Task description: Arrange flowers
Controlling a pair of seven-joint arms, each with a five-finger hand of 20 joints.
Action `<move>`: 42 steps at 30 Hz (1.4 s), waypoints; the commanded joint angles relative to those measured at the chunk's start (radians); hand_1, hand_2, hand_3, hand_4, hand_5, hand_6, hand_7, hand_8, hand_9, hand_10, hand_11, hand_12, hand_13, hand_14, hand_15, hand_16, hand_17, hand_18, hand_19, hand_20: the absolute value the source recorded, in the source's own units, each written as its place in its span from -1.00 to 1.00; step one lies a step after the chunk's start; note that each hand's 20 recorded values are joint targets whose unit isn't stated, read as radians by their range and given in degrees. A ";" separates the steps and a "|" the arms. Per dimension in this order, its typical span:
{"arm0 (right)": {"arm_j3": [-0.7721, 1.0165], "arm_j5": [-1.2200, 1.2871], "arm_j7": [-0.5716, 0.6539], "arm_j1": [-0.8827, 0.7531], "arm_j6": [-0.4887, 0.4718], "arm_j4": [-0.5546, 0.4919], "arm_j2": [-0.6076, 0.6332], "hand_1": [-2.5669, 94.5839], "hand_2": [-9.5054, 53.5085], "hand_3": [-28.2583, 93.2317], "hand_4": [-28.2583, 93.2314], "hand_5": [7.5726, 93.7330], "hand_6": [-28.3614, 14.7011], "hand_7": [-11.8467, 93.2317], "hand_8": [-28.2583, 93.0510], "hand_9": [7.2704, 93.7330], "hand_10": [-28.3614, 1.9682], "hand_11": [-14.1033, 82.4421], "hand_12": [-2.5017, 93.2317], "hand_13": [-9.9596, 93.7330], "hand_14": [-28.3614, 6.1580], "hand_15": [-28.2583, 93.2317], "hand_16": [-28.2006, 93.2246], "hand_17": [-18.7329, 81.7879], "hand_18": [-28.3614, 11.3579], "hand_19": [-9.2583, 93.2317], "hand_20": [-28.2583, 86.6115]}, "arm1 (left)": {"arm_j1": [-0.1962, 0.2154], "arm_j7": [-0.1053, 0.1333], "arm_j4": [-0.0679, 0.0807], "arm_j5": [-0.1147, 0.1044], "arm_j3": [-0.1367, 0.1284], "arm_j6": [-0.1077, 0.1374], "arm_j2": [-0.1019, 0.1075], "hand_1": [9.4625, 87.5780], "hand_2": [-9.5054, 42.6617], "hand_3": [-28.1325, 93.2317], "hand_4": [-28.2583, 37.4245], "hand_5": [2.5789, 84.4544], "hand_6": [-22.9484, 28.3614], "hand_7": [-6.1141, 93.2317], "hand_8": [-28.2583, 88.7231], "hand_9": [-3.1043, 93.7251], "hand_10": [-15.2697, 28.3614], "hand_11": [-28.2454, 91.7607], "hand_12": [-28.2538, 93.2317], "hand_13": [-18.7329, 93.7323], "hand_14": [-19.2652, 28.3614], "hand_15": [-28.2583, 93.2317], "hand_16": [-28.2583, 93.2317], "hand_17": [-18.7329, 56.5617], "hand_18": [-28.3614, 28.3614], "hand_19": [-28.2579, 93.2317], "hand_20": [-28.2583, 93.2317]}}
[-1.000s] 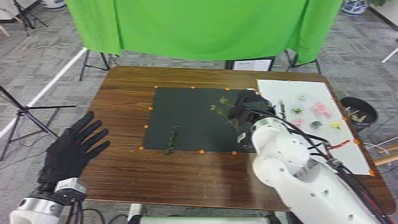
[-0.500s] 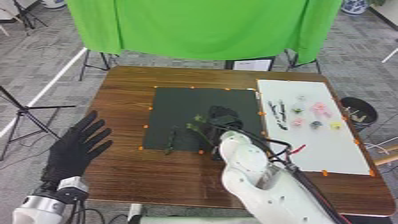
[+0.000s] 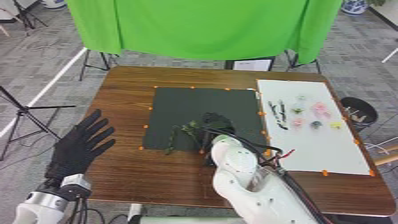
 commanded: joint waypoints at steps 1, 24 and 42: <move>0.013 -0.022 0.016 0.005 0.006 0.030 -0.041 -0.34 -0.81 0.94 -0.71 0.92 0.48 -0.04 -0.15 0.97 0.43 0.53 0.03 0.85 0.24 0.87 0.12 0.47 -0.74 1.00 0.75 | -0.004 -0.006 0.005 -0.006 0.009 0.003 0.003 -0.62 -0.91 0.60 -1.00 -0.48 0.00 -0.54 -0.68 -0.51 0.15 -0.32 -0.20 -0.42 0.38 -0.22 -0.45 -0.81 0.72 -0.02 -0.37; 0.126 0.058 0.024 -0.048 -0.032 -0.102 -0.016 -0.58 -0.81 0.83 -0.86 0.93 0.40 -0.01 -0.60 0.96 0.40 0.48 0.05 0.83 0.22 0.85 0.15 0.45 -0.75 1.00 0.75 | 0.008 0.000 0.004 -0.004 0.002 0.002 -0.006 -0.62 -0.91 0.60 -1.00 -0.48 0.00 -0.54 -0.68 -0.51 0.15 -0.32 -0.20 -0.42 0.38 -0.22 -0.45 -0.81 0.72 -0.01 -0.37; 0.297 0.056 0.044 0.010 0.172 -0.073 0.321 -0.50 -1.00 0.67 -1.00 0.04 0.01 -0.10 -0.72 0.06 -0.12 0.46 -0.10 0.21 -0.16 0.77 0.01 -0.08 -0.72 0.90 0.38 | 0.037 0.007 -0.007 0.001 -0.019 0.007 -0.023 -0.62 -0.91 0.60 -1.00 -0.48 0.00 -0.54 -0.68 -0.51 0.15 -0.32 -0.20 -0.42 0.38 -0.21 -0.45 -0.81 0.72 -0.01 -0.37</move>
